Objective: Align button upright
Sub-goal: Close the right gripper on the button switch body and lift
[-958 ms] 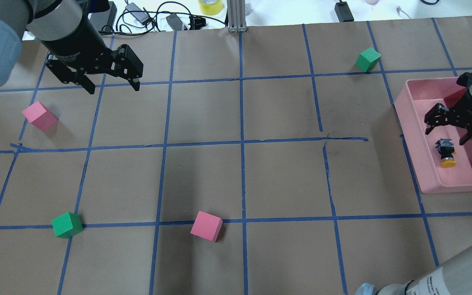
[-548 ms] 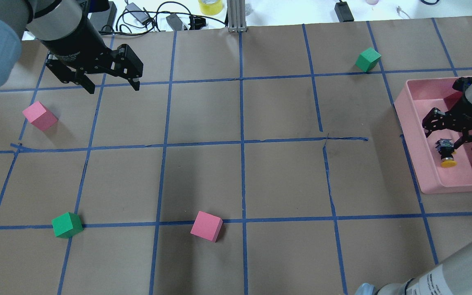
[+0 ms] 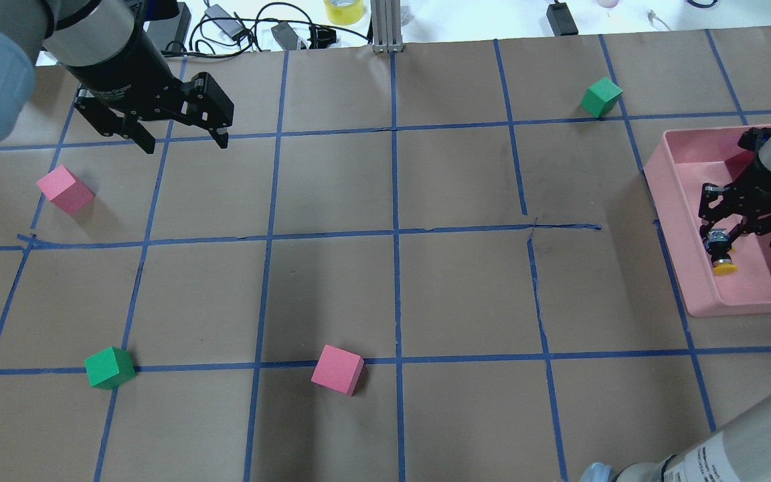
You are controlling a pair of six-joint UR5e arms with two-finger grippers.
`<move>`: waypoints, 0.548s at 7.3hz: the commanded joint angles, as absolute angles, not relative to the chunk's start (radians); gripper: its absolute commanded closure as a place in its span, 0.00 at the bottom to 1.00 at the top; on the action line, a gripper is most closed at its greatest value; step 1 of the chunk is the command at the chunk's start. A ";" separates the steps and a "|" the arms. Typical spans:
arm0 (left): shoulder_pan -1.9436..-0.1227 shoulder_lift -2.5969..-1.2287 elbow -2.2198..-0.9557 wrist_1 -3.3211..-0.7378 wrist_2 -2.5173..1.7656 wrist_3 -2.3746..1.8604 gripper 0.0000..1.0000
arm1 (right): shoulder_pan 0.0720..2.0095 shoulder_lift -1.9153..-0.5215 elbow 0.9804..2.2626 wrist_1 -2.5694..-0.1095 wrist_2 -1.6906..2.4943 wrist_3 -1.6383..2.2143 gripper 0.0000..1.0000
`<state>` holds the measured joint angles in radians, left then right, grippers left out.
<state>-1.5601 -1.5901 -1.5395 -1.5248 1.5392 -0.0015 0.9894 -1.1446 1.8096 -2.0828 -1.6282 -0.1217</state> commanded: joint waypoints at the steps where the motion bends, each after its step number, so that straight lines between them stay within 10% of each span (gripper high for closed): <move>1: -1.560 -1.591 -1.540 -1.523 1.539 -0.002 0.00 | 0.989 -1.166 1.786 -2.074 -1.635 -0.121 1.00; 4: -1.560 -1.591 -1.539 -1.523 1.539 -0.002 0.00 | 0.989 -1.238 1.706 -1.961 -1.625 -0.123 1.00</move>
